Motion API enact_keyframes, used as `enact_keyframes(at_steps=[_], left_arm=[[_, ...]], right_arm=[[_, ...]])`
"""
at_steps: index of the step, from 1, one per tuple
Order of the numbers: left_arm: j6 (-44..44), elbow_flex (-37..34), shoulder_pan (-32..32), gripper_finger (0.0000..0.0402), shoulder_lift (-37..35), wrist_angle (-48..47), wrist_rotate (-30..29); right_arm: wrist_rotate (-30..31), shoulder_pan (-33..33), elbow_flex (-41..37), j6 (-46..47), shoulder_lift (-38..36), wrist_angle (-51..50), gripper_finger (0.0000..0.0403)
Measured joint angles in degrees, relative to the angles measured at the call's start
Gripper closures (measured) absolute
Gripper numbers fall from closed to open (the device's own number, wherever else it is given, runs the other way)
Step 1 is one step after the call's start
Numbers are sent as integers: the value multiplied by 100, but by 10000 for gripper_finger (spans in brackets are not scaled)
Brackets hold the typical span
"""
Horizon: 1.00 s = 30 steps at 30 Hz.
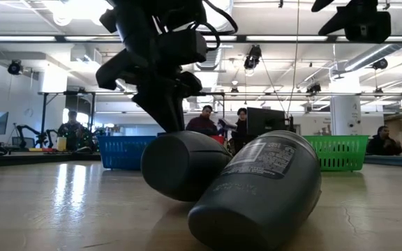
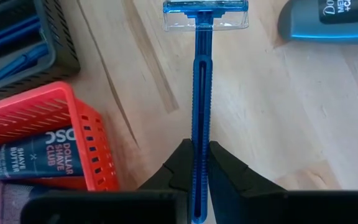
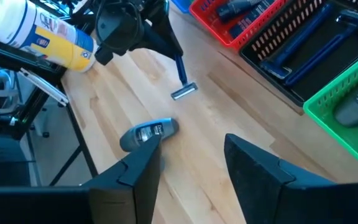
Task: Pick & Place Travel size toiletries
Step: Put the blue razor into the black bin
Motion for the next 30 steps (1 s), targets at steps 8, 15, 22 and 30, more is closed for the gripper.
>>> enact_keyframes(at_steps=[8, 15, 22, 30], left_arm=[[-271, 280, -126, 372, -181, -46, -17], [-275, 289, -124, 372, -328, -210, -46], [-256, 281, -132, 372, -358, -261, -46], [-265, 313, -110, 372, -352, -250, -63]], right_arm=[[0, 0, 0, -2, 0, -2, 220], [-7, 0, 0, -29, 0, -8, 218], [-17, 0, 0, -102, 0, -15, 235], [-17, 0, 0, -138, 0, -17, 252]])
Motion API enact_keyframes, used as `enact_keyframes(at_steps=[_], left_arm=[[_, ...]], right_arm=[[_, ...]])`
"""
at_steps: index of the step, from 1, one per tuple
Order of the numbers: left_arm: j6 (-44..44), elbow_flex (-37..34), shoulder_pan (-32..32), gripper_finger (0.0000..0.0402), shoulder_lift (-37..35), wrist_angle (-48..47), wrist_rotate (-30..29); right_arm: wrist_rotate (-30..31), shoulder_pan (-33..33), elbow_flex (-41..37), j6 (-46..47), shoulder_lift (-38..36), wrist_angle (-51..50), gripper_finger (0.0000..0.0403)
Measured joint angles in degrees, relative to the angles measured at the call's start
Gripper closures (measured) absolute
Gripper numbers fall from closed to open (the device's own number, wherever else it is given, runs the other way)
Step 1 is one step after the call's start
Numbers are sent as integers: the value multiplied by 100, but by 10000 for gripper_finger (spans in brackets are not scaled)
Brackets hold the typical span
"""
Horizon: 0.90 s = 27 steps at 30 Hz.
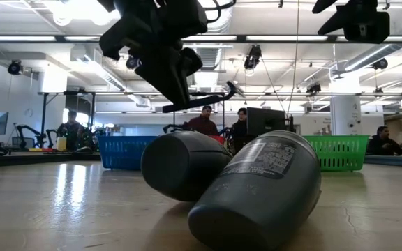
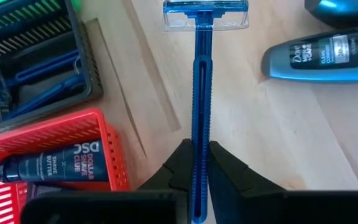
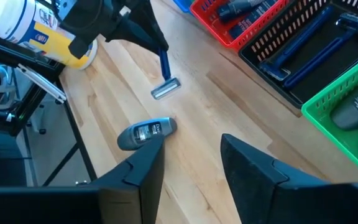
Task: Pick & Place Travel size toiletries
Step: Put the blue razor into the black bin
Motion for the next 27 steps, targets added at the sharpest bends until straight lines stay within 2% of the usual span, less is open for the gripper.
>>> enact_keyframes(at_steps=[10, 18, 27], left_arm=[[1, 17, -2, 372, 0, -3, 2], [3, 10, -2, 372, 0, -5, 2], [3, 19, -2, 372, 0, -6, 83]], right_arm=[[0, 0, 18, -55, 0, -9, 274], [17, -2, 83, -488, 0, -2, 292], [17, -4, 83, -421, 0, 13, 307]])
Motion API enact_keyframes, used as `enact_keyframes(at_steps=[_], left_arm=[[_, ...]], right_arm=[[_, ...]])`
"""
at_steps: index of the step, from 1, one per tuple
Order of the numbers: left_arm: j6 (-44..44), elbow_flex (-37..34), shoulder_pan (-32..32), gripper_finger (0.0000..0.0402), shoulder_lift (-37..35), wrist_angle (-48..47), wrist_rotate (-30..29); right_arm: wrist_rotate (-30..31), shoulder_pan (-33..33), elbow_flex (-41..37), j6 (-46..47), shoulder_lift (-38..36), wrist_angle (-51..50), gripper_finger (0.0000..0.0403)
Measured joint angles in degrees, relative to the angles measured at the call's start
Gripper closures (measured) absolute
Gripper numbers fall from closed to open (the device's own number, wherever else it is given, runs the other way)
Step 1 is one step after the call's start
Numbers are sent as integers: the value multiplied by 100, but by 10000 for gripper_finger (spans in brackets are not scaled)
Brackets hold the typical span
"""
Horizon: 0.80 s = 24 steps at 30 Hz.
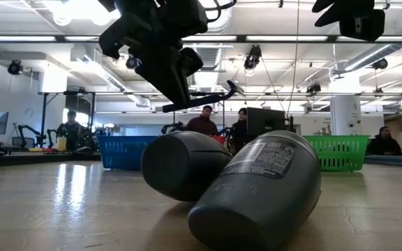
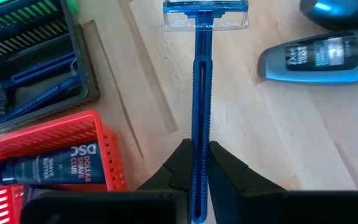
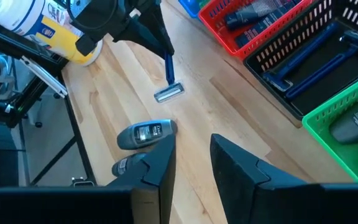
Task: Pick & Place Travel size toiletries
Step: Put the blue razor into the black bin
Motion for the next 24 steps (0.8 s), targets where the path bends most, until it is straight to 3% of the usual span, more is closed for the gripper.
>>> enact_keyframes(at_steps=[7, 11, 24], left_arm=[[-149, 56, 2, 371, 0, 29, 149], [-683, 75, 2, 371, -84, 567, 415], [-2198, 62, 76, 371, -562, 1845, 513]], right_arm=[[0, 2, 0, 6, 0, 4, 320], [17, 2, 0, -174, 0, 20, 311], [360, 11, -2, -923, 0, 63, 191]])
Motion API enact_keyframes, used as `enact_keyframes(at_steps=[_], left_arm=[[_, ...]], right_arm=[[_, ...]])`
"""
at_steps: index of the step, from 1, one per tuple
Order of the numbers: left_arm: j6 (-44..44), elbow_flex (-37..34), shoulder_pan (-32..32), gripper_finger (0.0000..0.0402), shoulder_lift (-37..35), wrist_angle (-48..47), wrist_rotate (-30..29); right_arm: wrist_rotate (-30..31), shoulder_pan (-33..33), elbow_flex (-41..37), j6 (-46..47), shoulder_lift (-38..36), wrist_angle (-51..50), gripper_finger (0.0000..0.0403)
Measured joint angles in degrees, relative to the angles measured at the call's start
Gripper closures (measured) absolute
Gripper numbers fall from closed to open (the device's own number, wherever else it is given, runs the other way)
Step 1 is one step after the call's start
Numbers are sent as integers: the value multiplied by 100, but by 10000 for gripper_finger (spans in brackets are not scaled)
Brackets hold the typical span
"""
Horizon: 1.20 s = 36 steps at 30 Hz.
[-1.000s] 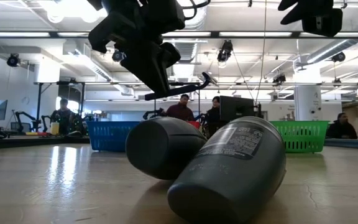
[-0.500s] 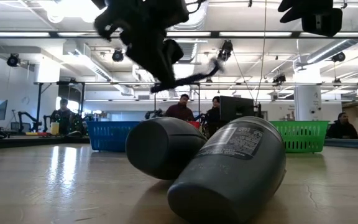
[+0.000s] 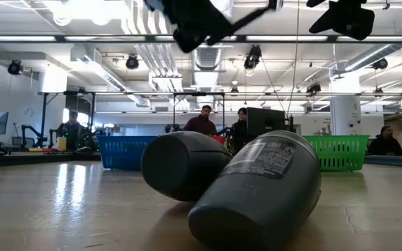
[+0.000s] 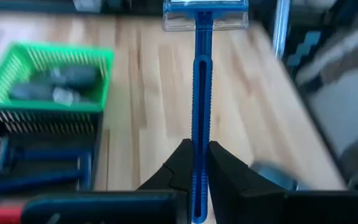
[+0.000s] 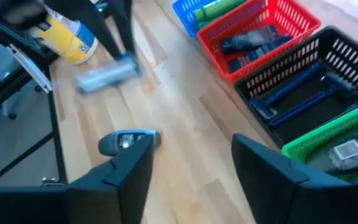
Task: Pick & Place Travel size toiletries
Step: Put the blue razor into the black bin
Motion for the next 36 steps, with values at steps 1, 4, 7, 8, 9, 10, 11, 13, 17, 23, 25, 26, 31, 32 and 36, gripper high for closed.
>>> enact_keyframes(at_steps=[1, 4, 7, 8, 9, 10, 11, 13, 17, 23, 25, 26, 31, 32, 36], left_arm=[[-125, 0, 20, 371, -23, 160, -2], [-412, 0, 67, 371, -77, 657, -7], [-637, -2, 112, 371, -80, 1251, -13], [-712, -2, 131, 371, -82, 1436, -15], [-767, -2, 148, 371, -85, 1612, -20], [-803, -2, 165, 371, -87, 1763, -24], [-848, -4, 185, 371, -87, 1872, -24], [-938, -9, 228, 371, -87, 2079, -28], [-1046, -11, 319, 371, -87, 2573, -35], [-1059, -13, 392, 371, -87, 2980, -39], [-1059, -18, 407, 371, -87, 2955, -37], [-1059, -40, 415, 371, -87, 2954, -36], [-1097, -111, 461, 371, -80, 2963, -37], [-1098, -111, 467, 371, -67, 2977, -39], [-1102, -111, 487, 371, -29, 2989, -37]], right_arm=[[54, 2, 3, -39, 0, -6, 183], [160, 2, 80, -221, 2, 1, 164], [426, 4, 173, -453, 2, 82, 151], [531, 4, 203, -566, 2, 162, 148], [646, 4, 246, -687, 2, 260, 146], [772, 4, 291, -802, 2, 350, 146], [894, 4, 334, -912, 2, 424, 146], [1161, 4, 421, -1071, 2, 494, 149], [1638, -1, 555, -1345, 1, 503, 164], [1603, -107, 569, -1428, 3, 773, 178], [1589, -109, 567, -1430, 9, 869, 176], [1582, -109, 563, -1428, 9, 906, 173], [1458, -109, 562, -1450, 9, 1133, 149], [1400, -109, 560, -1497, 9, 1209, 143], [1336, -109, 560, -1639, 9, 1490, 126]])
